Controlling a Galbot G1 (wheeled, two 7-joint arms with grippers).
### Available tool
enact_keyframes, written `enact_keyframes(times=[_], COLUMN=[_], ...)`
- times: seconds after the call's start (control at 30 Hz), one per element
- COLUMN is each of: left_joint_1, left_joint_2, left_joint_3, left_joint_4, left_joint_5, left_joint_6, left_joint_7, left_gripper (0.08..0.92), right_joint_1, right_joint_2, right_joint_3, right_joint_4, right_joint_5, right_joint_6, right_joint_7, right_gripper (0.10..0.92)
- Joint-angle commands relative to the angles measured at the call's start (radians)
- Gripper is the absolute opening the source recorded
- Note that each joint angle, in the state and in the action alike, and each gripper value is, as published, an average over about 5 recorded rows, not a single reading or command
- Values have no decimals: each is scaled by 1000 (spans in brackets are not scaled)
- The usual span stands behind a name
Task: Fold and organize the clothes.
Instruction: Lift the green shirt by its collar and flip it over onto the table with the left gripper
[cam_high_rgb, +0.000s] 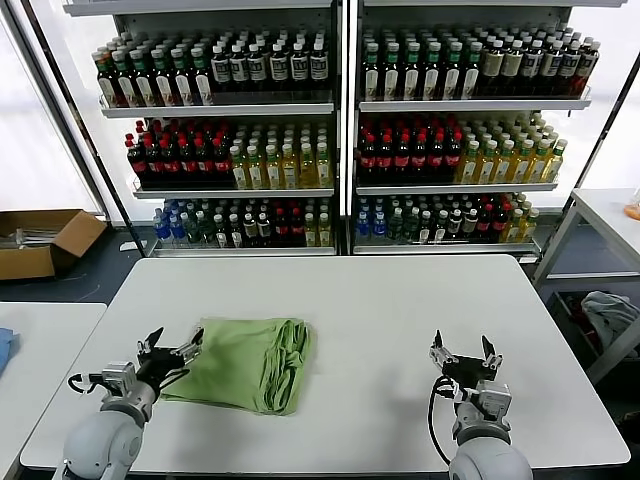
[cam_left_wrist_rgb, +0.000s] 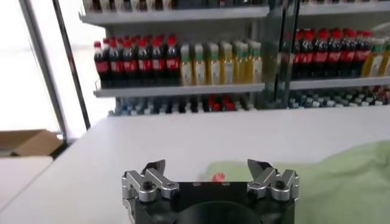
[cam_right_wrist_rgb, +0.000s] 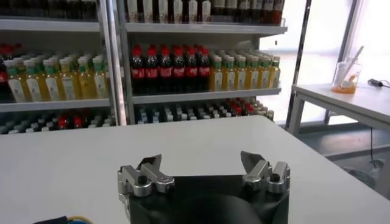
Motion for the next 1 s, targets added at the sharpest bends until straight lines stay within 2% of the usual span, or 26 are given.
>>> enact_keyframes(times=[0.03, 0.5, 0.6, 1.0], left_joint_1=[0, 5, 10, 17], left_joint_2=[23, 5, 1, -13], left_joint_3=[-26, -2, 0, 5], left_joint_4=[64, 71, 72, 63], left_joint_5=[-124, -162, -161, -132], left_joint_6=[52, 109, 111, 99], left_joint_7=[31, 45, 48, 57], left_gripper=[823, 823, 796, 463], right_joint_1=[1, -11, -12, -6], right_joint_2=[0, 6, 5, 4], right_joint_3=[-2, -9, -9, -7], right_joint_4=[2, 11, 10, 9], right_joint_5=[-3, -11, -10, -10], right_joint_6=[0, 2, 4, 5], right_joint_7=[1, -1, -2, -5], right_gripper=[823, 823, 823, 823])
